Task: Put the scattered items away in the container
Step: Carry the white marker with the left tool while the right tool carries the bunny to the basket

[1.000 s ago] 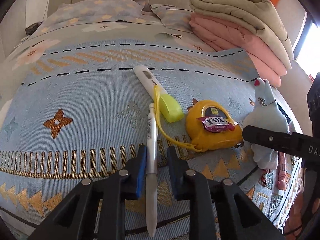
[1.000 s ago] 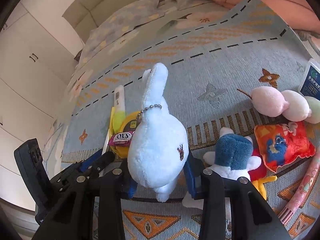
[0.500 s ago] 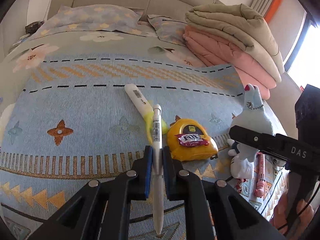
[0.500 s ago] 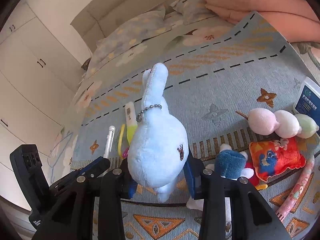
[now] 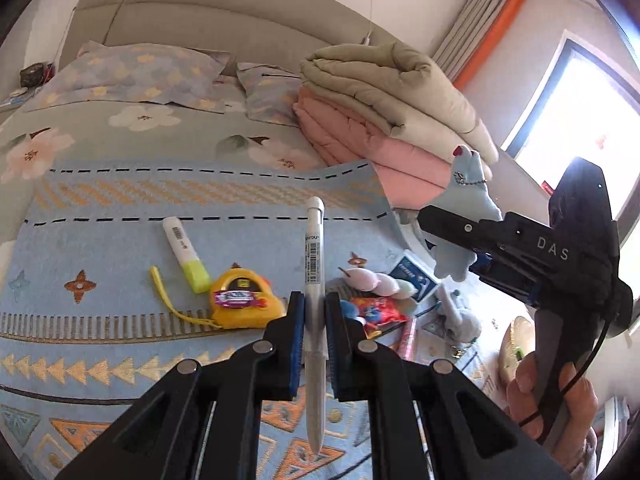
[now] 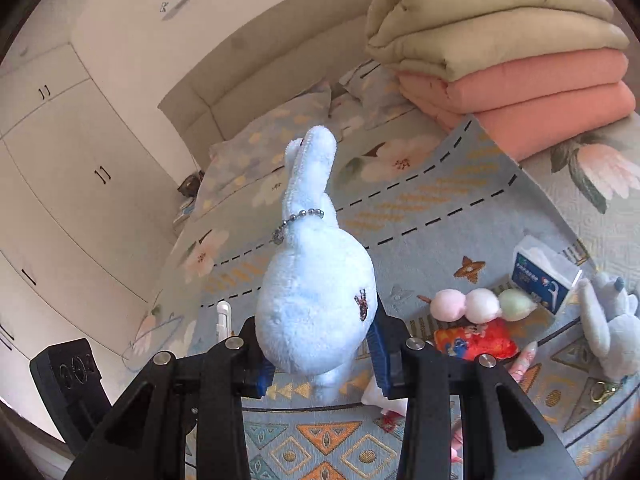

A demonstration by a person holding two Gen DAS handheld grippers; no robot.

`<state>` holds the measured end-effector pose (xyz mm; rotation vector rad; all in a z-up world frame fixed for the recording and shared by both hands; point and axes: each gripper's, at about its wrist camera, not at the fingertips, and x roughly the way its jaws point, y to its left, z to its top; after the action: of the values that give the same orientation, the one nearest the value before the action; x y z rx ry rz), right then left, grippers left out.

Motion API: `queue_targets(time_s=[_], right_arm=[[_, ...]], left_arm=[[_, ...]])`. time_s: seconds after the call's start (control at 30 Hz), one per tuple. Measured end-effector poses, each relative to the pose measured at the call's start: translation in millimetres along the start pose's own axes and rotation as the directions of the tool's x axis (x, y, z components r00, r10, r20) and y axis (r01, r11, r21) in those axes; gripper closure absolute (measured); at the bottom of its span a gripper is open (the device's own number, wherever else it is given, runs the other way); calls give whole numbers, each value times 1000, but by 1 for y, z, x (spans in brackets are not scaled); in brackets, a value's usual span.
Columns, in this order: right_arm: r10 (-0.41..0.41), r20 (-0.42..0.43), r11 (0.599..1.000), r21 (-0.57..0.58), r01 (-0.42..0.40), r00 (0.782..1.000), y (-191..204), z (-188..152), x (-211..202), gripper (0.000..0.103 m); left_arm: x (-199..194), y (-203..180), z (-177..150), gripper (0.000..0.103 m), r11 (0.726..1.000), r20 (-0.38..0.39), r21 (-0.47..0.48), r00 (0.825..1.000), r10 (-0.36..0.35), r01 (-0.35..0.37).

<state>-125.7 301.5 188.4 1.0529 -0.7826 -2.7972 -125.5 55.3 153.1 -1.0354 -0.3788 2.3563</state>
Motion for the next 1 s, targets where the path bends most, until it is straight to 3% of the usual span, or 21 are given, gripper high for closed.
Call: queue_targets(time_s=[0.17,0.3,0.5,0.67,0.77,0.83,0.93,1.0], right_arm=[[-103,76,994,54,99,992,-48,-4,-85,64],[-271,103,957,134,256,957,-107,-26,-161,64],[-462,30,834,353,423,886,-214,-61,-240,64],[-478,-112,740,484,468,871,-270,-95,-244,64],[-433,-155,723,529,445,888,-291,-114,-238,64],[-429,-173,712,539,449,887,-299,-120,-236,64],[-438,-195,700,539,469,878,-308,-125,-234,64],[-439,-199,691,548,471,876,-314,-128,-234,64]], left_arm=[[11,-59,-8,96,989,-50,9,988,-149,150],[30,-117,-15,96,962,-95,44,960,-265,270],[74,-213,-29,96,895,-191,70,886,-422,441],[115,-297,-58,96,824,-311,114,808,-501,555],[145,-333,-80,96,809,-395,123,776,-491,575],[163,-345,-97,96,804,-435,111,756,-490,585],[186,-354,-117,96,811,-480,90,739,-472,577],[196,-354,-125,96,819,-492,82,738,-462,568]])
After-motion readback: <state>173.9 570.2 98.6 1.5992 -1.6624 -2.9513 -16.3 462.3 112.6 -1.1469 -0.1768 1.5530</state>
